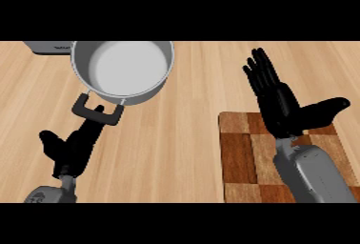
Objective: Pick the tomato from the cutting board and place it in the pot
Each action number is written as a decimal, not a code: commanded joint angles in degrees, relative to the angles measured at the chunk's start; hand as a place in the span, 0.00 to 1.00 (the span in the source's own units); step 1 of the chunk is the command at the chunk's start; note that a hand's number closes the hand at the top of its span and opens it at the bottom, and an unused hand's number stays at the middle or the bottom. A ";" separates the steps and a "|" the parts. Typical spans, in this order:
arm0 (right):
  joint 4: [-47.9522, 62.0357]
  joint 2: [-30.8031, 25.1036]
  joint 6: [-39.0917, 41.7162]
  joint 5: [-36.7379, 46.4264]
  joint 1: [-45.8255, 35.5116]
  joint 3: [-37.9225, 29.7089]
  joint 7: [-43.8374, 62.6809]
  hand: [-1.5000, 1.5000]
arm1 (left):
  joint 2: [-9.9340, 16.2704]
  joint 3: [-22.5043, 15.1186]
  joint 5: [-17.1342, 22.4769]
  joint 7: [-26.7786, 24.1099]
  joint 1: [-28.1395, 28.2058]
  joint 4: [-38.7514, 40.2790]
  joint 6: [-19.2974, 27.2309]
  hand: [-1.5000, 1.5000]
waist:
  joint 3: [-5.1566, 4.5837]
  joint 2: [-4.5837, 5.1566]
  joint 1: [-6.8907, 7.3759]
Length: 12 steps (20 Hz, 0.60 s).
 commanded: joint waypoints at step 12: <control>9.45 -18.48 -39.49 27.44 34.94 -12.99 0.55 0.00 | 13.22 6.99 -9.08 -1.00 5.37 -0.99 7.46 0.50 | -0.63 -1.81 -5.07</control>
